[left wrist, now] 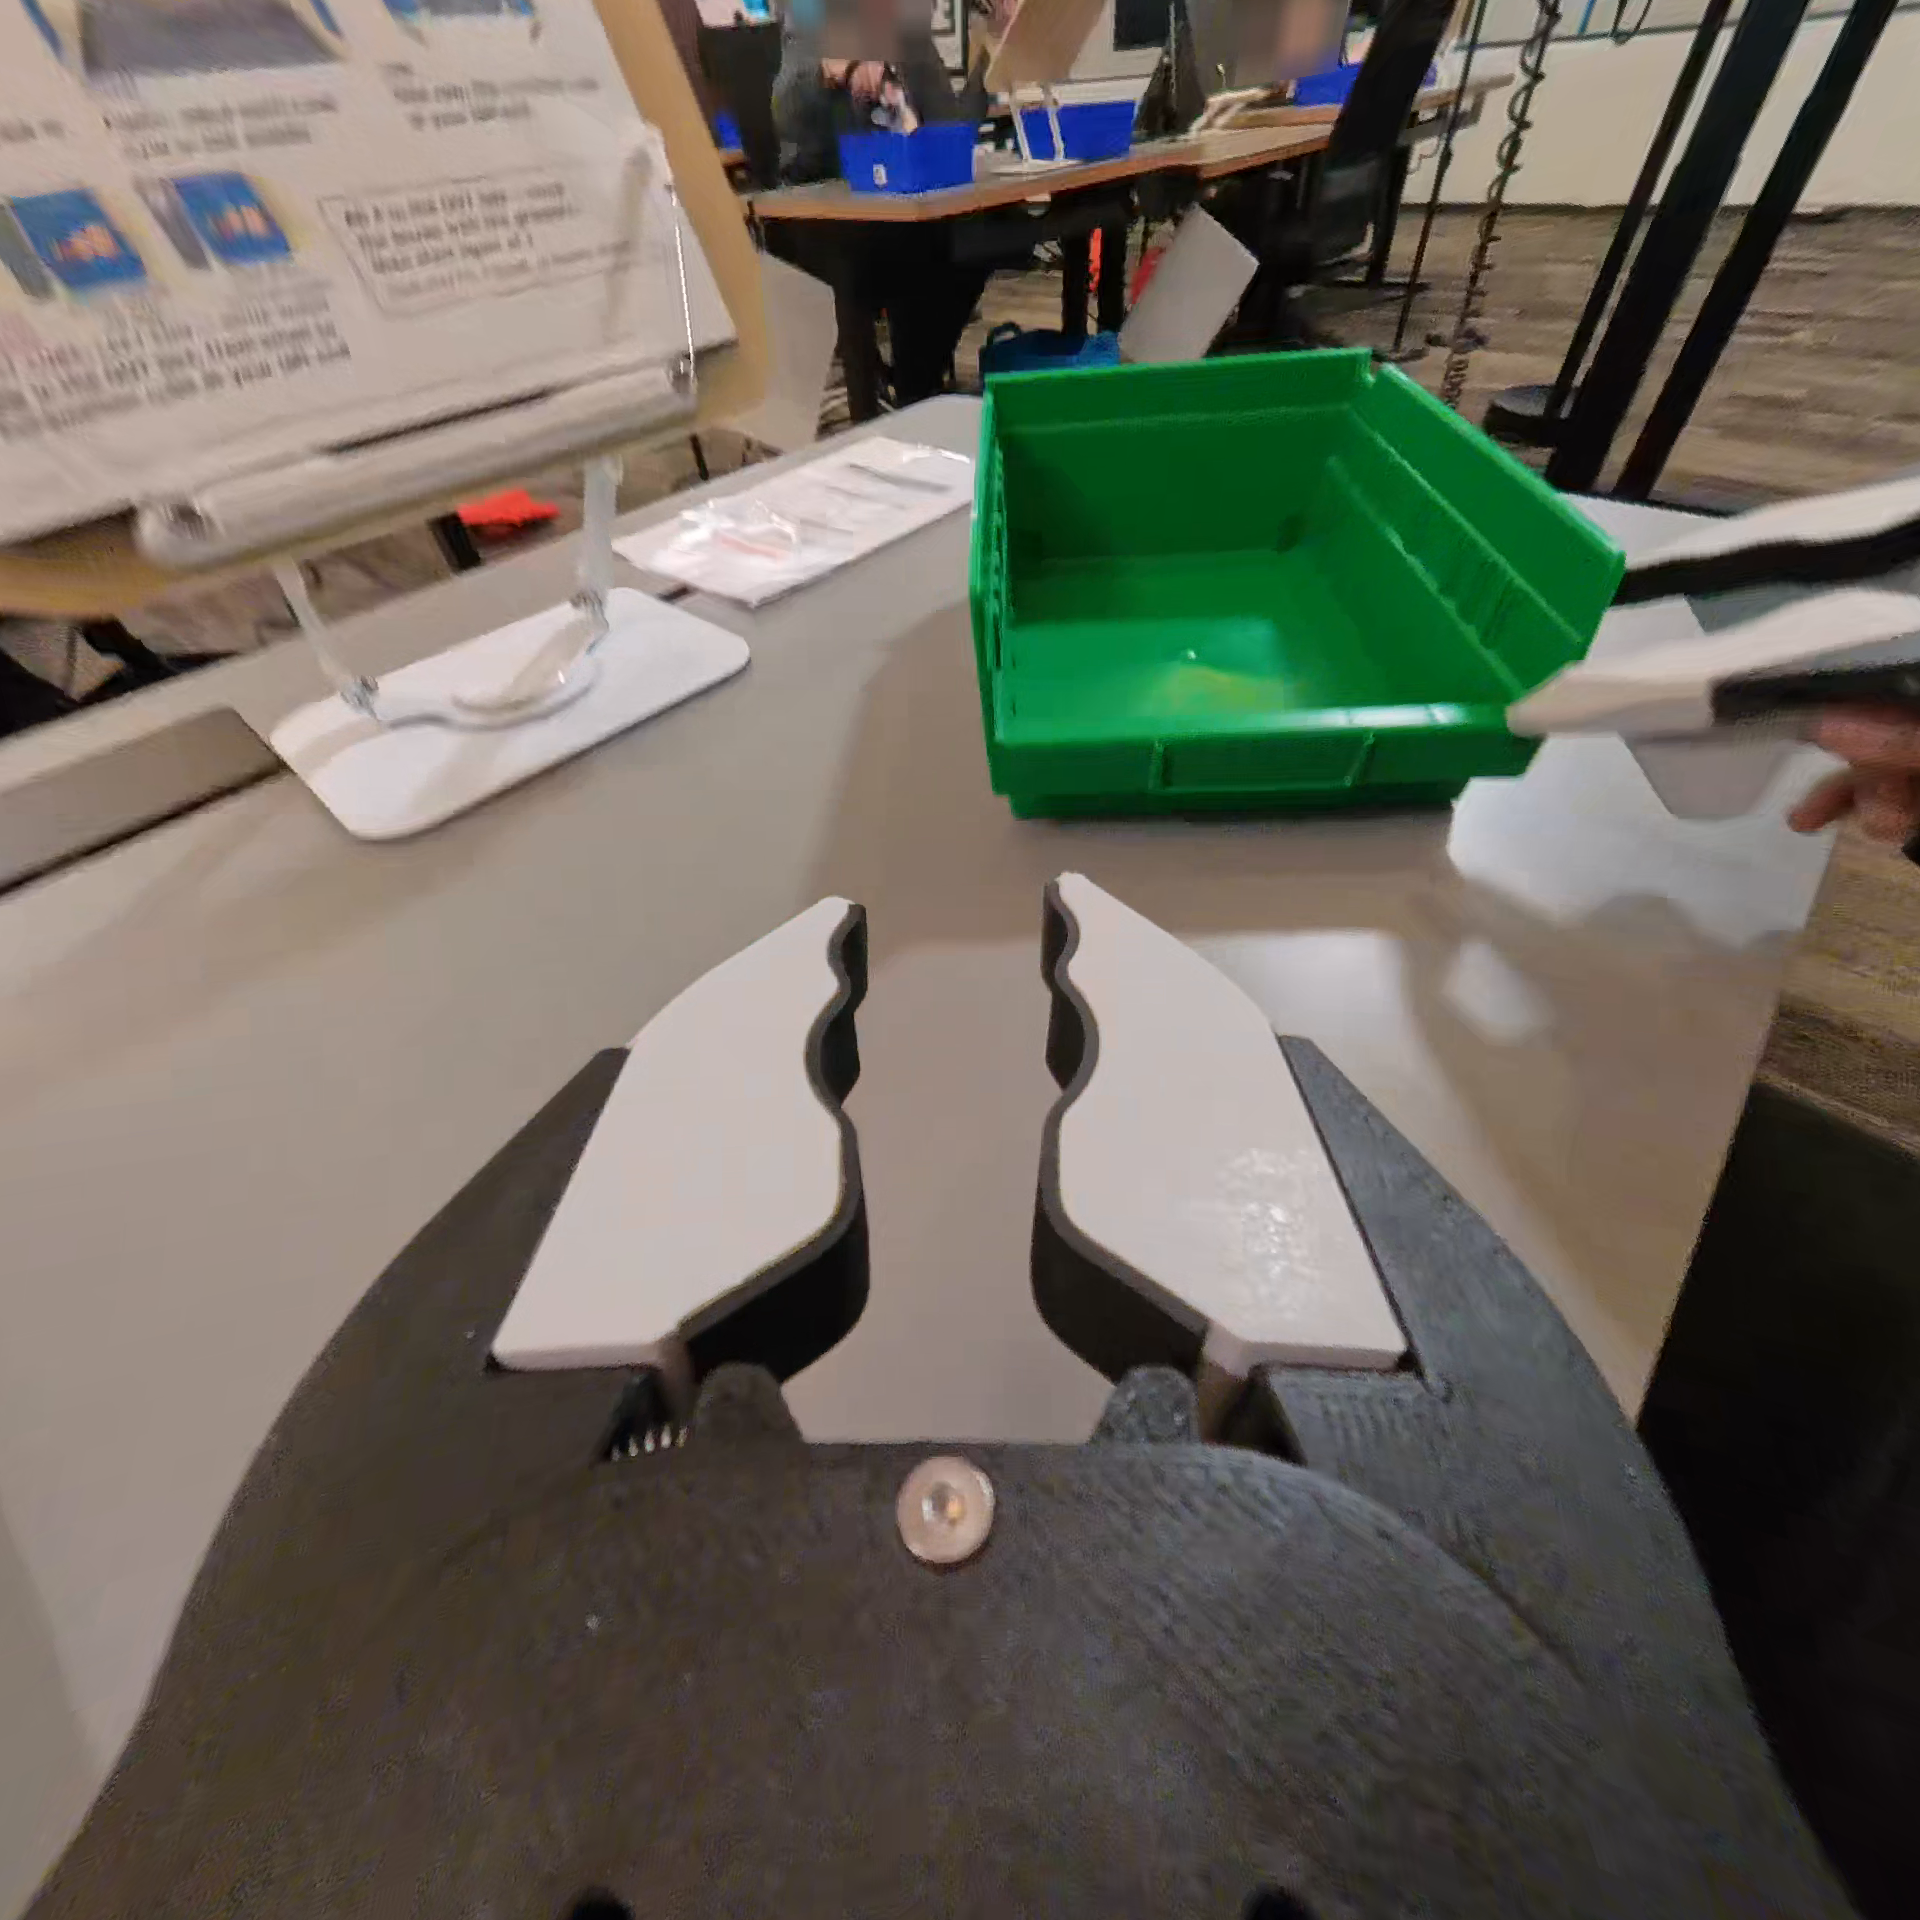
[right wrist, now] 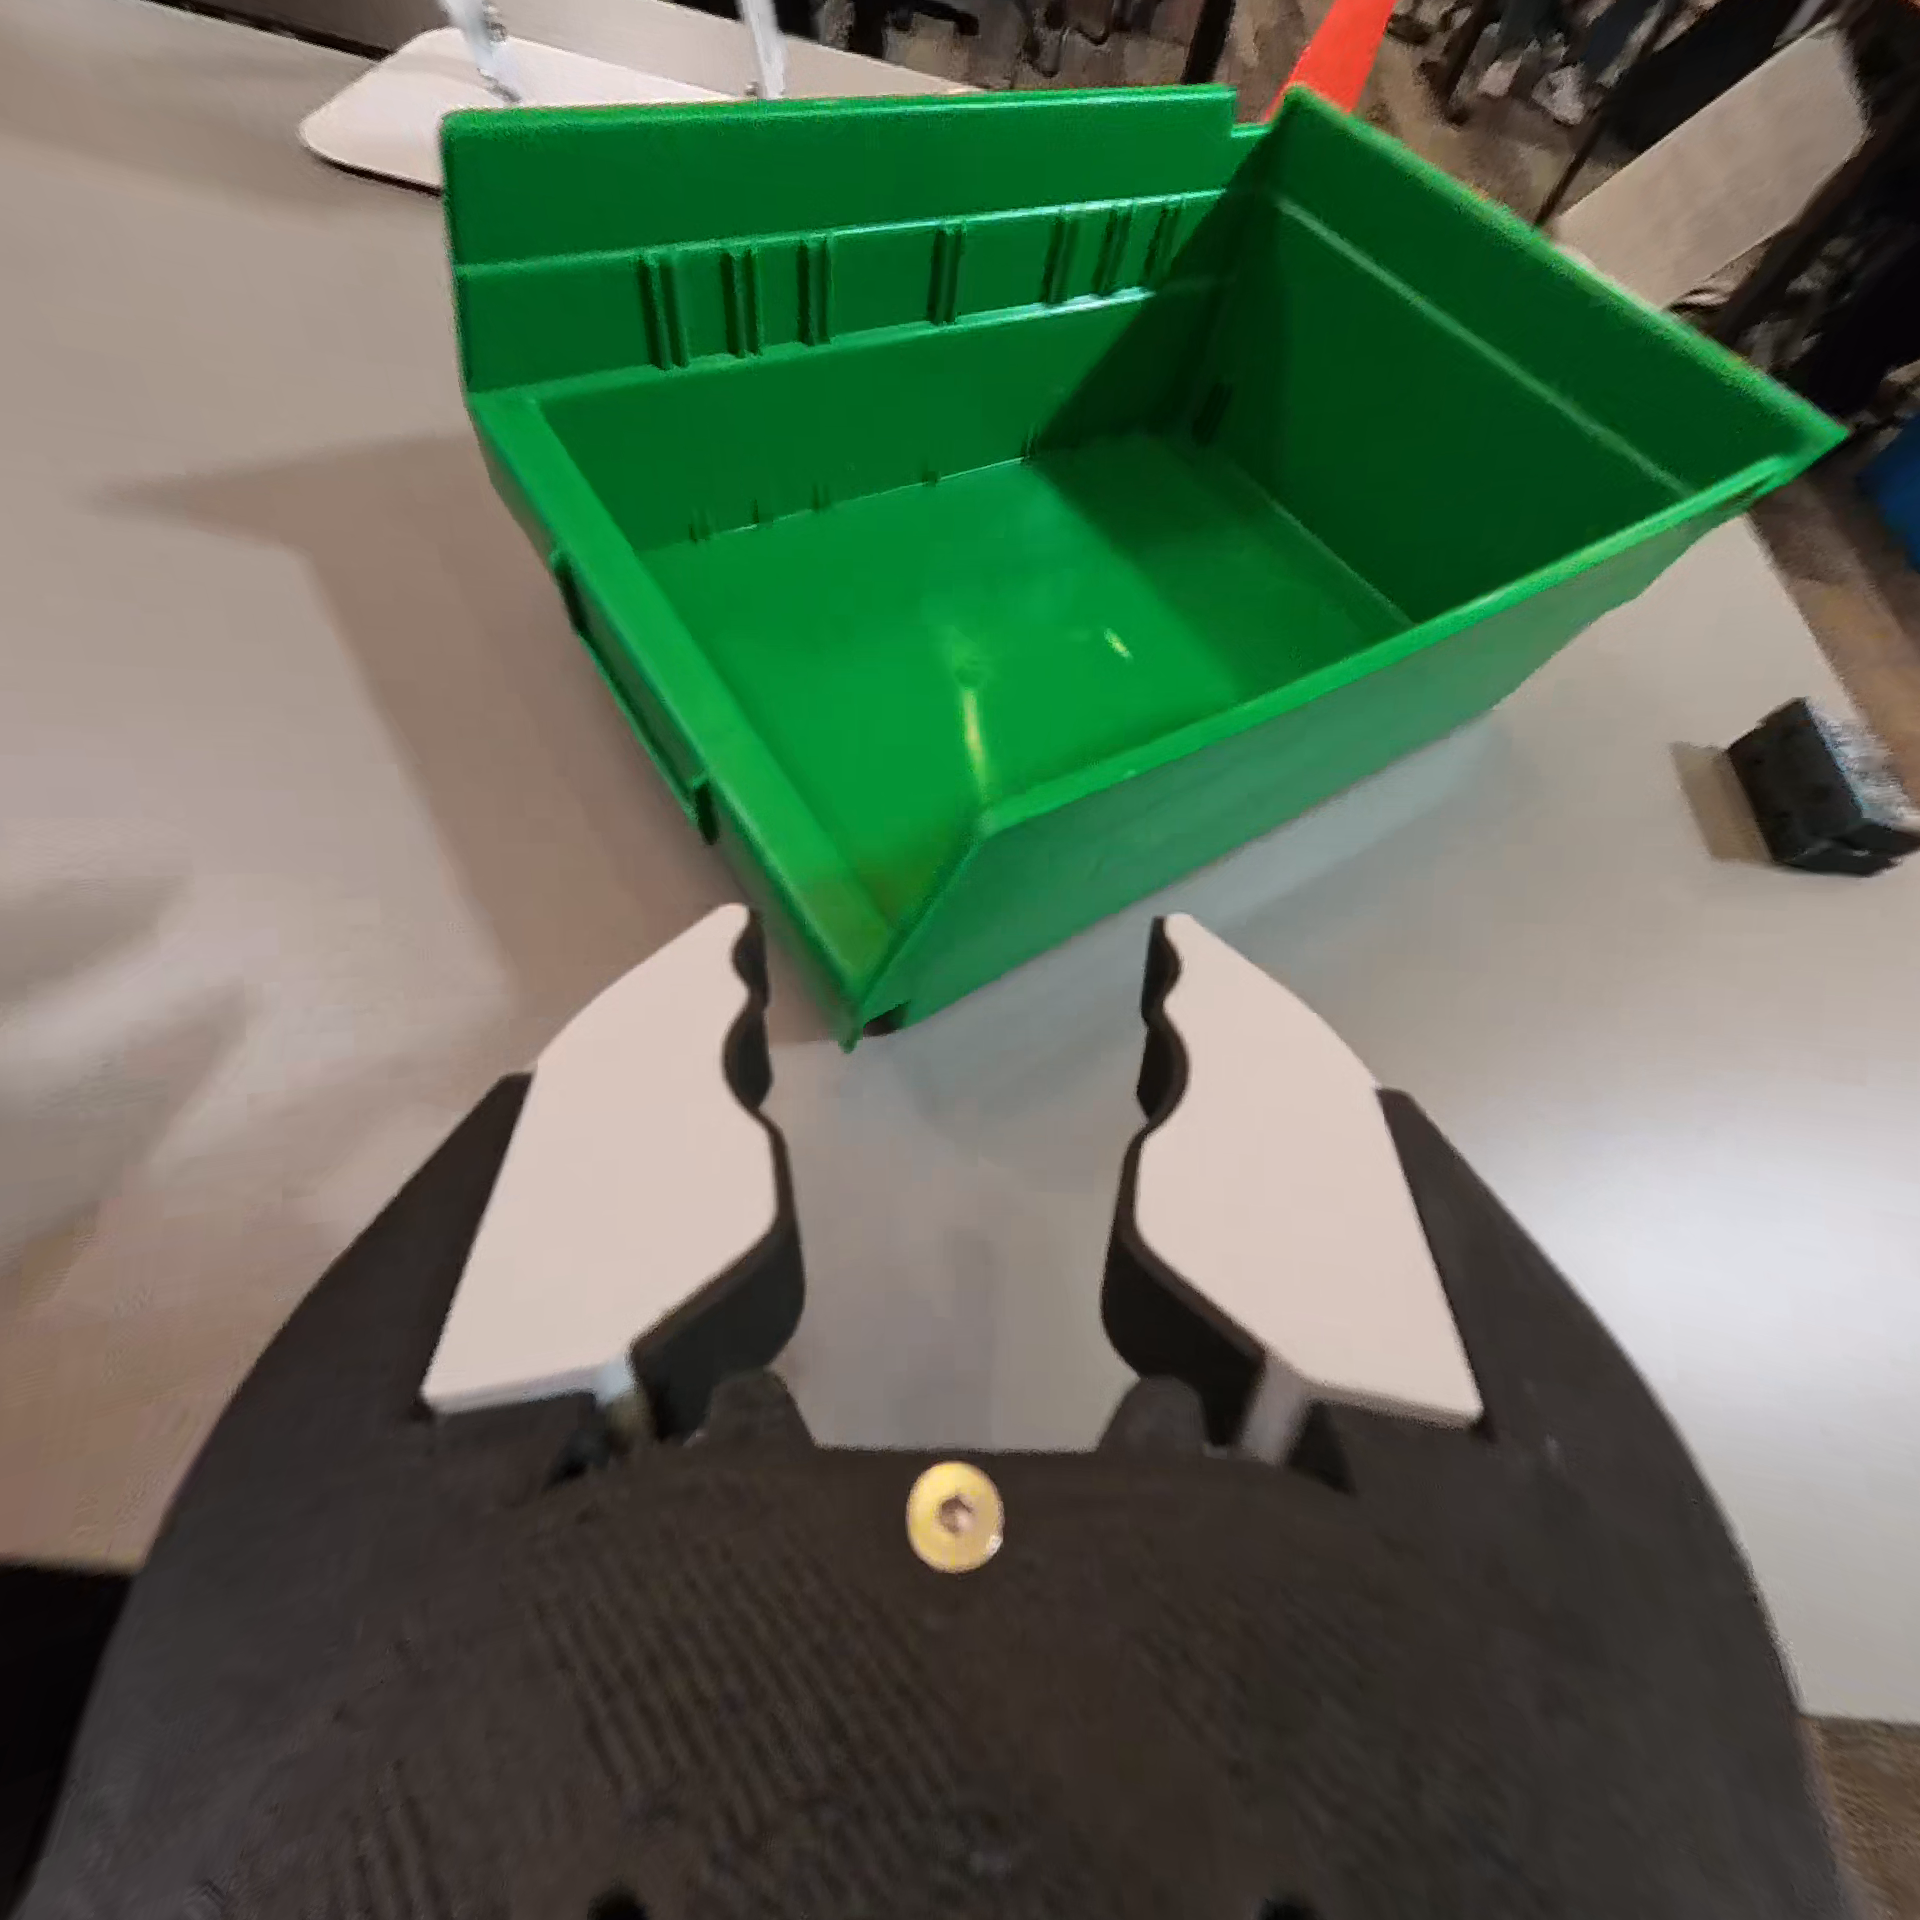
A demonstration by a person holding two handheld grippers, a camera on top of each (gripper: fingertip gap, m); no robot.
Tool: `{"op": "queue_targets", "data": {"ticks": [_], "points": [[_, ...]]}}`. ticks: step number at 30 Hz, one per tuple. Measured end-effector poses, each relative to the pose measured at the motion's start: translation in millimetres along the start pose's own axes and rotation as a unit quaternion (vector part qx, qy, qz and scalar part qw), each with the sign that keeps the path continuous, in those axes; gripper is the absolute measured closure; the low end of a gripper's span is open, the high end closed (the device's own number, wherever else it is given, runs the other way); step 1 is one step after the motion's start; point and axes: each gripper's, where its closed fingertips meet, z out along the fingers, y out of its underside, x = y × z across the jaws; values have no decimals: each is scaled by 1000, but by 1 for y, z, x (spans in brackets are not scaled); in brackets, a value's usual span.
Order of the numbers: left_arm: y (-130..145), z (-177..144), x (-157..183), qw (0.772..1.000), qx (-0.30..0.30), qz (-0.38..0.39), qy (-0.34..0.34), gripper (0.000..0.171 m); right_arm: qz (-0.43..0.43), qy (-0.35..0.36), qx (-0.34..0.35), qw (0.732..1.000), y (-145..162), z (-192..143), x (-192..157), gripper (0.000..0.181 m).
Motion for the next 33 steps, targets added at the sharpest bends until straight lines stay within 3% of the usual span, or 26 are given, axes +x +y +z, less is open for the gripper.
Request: {"op": "queue_targets", "data": {"ticks": [3, 5, 7, 11, 14, 18, 21, 33], "points": [[23, -6, 5, 998, -37, -10, 39, 135, 1, 32, 9, 999, -8, 13, 17, 125], [23, -2, 4, 999, -36, -9, 40, 136, 14, -1, 6, 1000, -9, 21, 17, 132], [25, 0, 4, 998, -38, -21, 47, 136, 19, 10, -2, 1000, -7, 24, 29, 143], [27, -3, 0, 997, -34, -52, 54, 137, 2, 94, -9, 996, 6, 17, 86, 167], [28, 0, -11, 997, -33, -59, 40, 140, 58, 123, 7, 991, 16, 14, 133, 174], [32, 2, -19, 996, -42, -70, 33, 139, 120, 112, 18, 986, 26, 11, 175, 175], [30, -1, -20, 995, -34, -88, 37, 140, 95, 127, 16, 987, 32, 8, 199, 171], [40, -13, -29, 993, -44, -108, 30, 138, 95, 129, 26, 987, 34, 13, 232, 168]]}}
